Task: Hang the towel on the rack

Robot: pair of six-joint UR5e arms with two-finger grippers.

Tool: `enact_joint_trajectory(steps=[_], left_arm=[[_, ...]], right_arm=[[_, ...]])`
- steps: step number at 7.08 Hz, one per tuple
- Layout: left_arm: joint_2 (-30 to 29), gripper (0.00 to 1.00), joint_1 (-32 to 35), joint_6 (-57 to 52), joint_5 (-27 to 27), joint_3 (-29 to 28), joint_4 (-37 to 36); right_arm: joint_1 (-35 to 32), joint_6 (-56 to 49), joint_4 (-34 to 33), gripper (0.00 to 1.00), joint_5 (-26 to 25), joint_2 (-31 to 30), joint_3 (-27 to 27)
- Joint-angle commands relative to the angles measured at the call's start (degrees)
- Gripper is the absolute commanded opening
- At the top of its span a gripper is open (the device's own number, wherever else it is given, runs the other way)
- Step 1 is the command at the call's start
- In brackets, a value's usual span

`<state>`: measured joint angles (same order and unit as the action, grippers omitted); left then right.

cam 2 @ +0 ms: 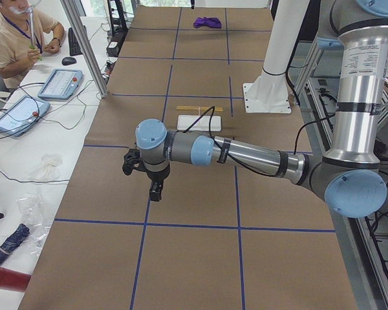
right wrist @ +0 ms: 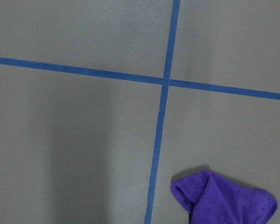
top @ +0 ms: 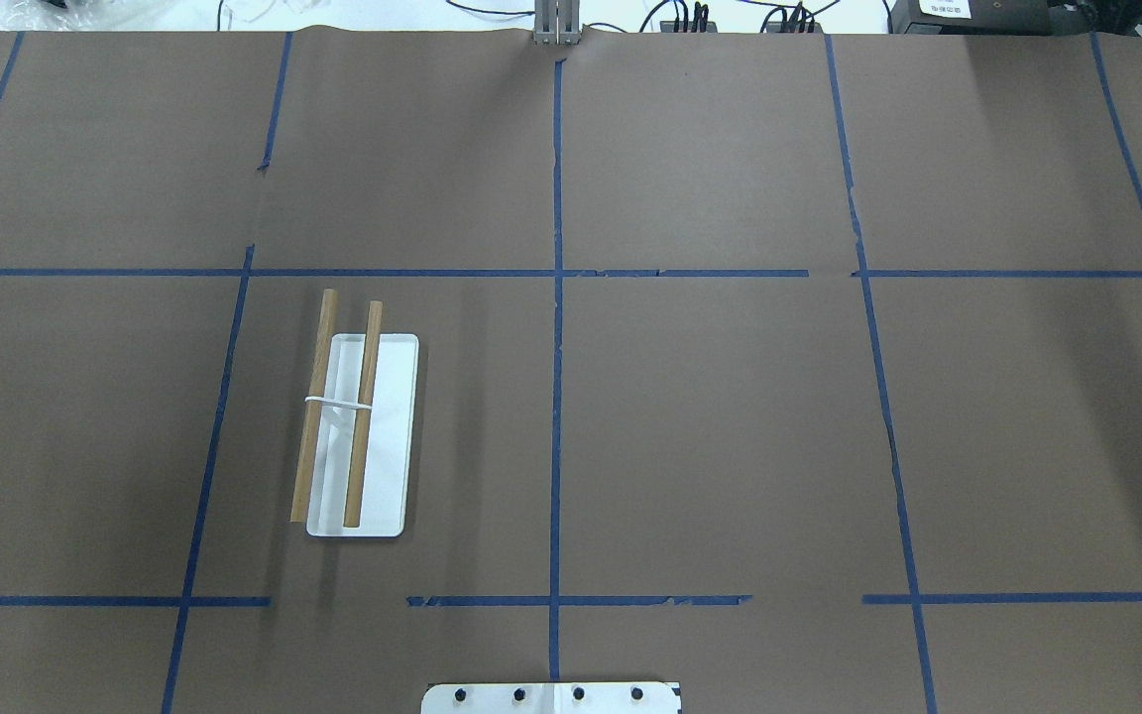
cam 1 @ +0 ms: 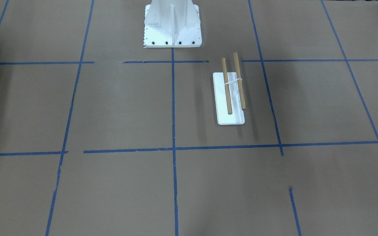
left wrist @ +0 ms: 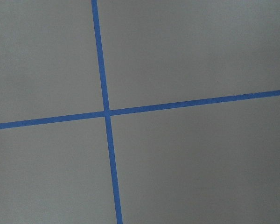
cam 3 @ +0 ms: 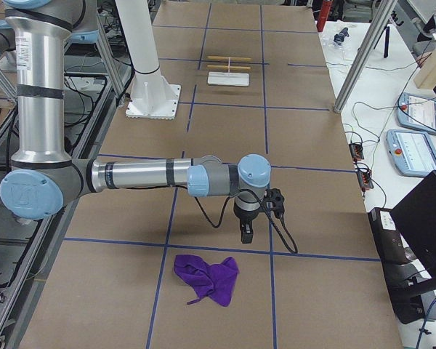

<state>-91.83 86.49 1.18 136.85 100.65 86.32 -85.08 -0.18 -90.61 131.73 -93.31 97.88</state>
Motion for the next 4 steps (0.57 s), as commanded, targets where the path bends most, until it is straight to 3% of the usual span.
enact_joint_trajectory(steps=[1, 4], left_arm=[[-0.4, 1.00, -0.1, 0.0, 0.1, 0.6, 0.3], [-0.5, 1.00, -0.7, 0.3, 1.2, 1.6, 0.6]], right_arm=[[0.0, 0.3, 0.1, 1.00, 0.0, 0.1, 0.0], [1.0, 1.1, 0.2, 1.00, 0.2, 0.4, 0.6]])
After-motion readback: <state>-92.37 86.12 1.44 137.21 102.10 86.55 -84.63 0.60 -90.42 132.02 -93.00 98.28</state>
